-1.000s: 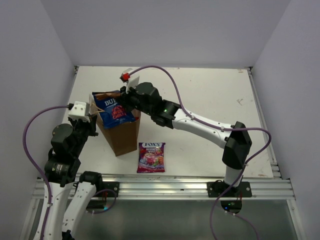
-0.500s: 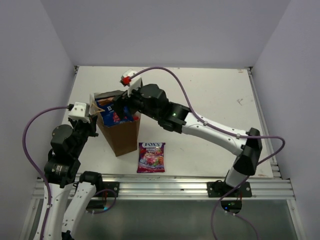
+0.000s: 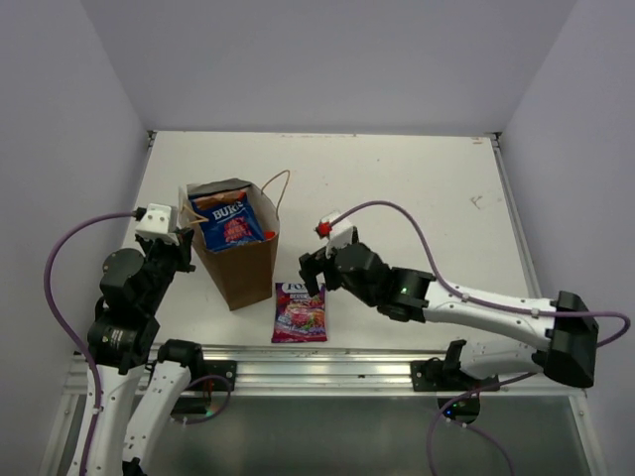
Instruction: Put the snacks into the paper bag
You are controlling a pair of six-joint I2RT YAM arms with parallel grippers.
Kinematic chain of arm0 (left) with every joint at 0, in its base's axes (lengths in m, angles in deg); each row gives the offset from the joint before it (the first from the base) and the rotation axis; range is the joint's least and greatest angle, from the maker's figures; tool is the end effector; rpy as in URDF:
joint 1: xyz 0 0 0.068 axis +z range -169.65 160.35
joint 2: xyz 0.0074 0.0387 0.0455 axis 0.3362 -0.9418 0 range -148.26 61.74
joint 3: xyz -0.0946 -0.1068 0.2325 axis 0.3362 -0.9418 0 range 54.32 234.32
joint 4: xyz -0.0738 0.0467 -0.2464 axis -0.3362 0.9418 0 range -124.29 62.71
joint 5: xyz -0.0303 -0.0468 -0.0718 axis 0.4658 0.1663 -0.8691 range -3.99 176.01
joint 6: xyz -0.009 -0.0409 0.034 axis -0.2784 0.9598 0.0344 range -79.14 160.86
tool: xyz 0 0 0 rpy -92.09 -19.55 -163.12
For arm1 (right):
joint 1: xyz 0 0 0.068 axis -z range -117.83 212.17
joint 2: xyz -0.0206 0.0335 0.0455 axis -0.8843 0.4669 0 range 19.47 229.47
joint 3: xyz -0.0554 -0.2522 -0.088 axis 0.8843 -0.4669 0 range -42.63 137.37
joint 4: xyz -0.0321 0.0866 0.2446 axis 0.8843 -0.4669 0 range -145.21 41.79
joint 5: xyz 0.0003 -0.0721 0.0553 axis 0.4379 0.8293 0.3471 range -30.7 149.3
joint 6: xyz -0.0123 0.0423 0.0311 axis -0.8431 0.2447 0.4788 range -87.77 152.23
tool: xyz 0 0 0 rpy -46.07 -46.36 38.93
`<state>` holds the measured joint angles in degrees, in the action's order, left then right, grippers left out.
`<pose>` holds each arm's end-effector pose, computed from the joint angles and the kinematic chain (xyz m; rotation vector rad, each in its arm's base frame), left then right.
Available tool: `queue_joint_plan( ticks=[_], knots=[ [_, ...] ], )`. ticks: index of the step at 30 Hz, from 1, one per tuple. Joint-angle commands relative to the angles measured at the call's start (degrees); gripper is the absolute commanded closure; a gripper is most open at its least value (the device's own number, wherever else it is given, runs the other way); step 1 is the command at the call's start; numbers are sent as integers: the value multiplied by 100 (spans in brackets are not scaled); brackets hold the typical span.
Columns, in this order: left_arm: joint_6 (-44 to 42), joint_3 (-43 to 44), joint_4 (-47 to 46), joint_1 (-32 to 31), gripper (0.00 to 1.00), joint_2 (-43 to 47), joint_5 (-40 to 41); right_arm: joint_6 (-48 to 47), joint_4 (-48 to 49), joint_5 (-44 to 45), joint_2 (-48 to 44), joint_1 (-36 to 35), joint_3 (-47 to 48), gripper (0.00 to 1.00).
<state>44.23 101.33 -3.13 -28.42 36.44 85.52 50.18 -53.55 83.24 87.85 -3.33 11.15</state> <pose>0.0937 -0.0147 0.3545 0.0882 1.7363 -0.1633 0.1272 0.2443 0.3189 -0.5103 1.8628 0.5891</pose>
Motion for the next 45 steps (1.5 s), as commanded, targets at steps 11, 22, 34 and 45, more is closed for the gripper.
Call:
queue_joint_plan(
  ticks=[11,22,34,45],
  knots=[
    [-12,63,-233,-45,100,113,-91,1553,339,-293,1001,-16,-1360,9],
    [-4,37,-250,-45,100,95,-83,1676,780,-961,1731,-16,-1476,15],
    [-12,11,-251,-54,100,122,-56,1614,825,-1525,2469,-16,-1080,85],
    [-21,19,-250,-124,100,113,-4,-115,-1574,513,345,-16,693,100]
  ],
)
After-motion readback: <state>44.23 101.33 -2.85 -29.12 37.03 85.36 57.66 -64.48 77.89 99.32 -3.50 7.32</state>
